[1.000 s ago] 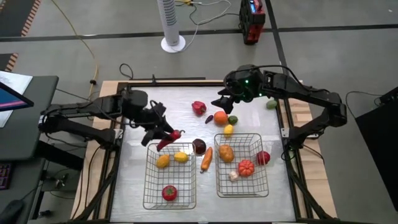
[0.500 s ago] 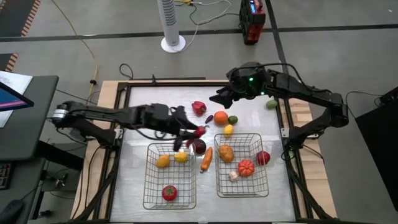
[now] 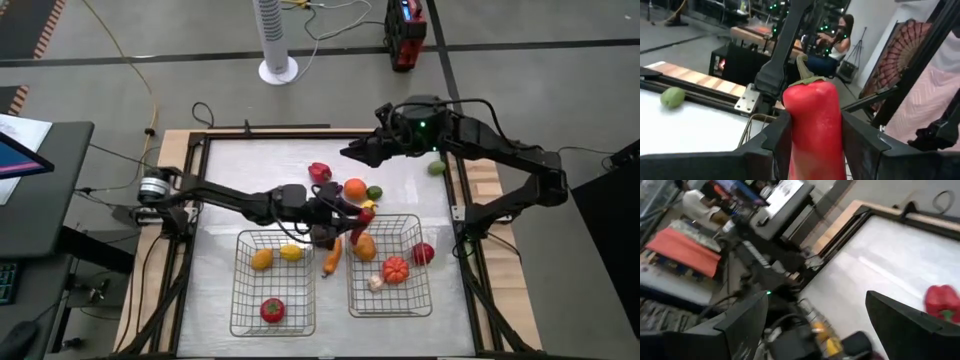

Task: Sort produce into baskets
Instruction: Put the red chili pepper into the right brown wire basket, then put the orange into the left brown wire basket

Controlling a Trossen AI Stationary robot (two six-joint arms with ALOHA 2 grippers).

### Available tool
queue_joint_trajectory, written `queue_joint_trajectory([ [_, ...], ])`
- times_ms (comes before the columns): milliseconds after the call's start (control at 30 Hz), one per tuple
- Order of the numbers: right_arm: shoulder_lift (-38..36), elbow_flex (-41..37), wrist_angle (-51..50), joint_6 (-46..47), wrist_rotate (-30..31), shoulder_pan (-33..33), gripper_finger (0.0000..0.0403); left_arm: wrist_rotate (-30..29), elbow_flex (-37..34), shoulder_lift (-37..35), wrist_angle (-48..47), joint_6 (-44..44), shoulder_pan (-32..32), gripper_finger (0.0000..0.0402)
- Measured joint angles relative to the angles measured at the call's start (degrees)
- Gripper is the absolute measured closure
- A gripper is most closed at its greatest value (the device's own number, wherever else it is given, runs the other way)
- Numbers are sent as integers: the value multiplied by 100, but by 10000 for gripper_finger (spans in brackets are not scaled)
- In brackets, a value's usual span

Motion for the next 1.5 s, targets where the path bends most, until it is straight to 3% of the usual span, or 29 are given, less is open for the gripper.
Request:
queue_joint_trajectory([
  [333,0,0,-12,-235,-145,24,41,-220,0,452,8,373,2,260],
  [667,2,0,-90,-278,-145,24,41,-94,2,421,-38,295,18,139],
  [867,0,0,-532,-287,-147,-131,41,55,6,-115,-172,-218,191,115],
  [1100,-20,0,-1325,-521,-135,-265,41,31,4,-1107,-1991,10,372,133],
  [1333,55,-32,-2858,-1033,635,-659,41,-782,-44,-2165,-3661,958,258,160],
  [1500,357,-525,-2840,-1403,421,-1223,41,-988,-47,-2528,-4843,1087,270,175],
])
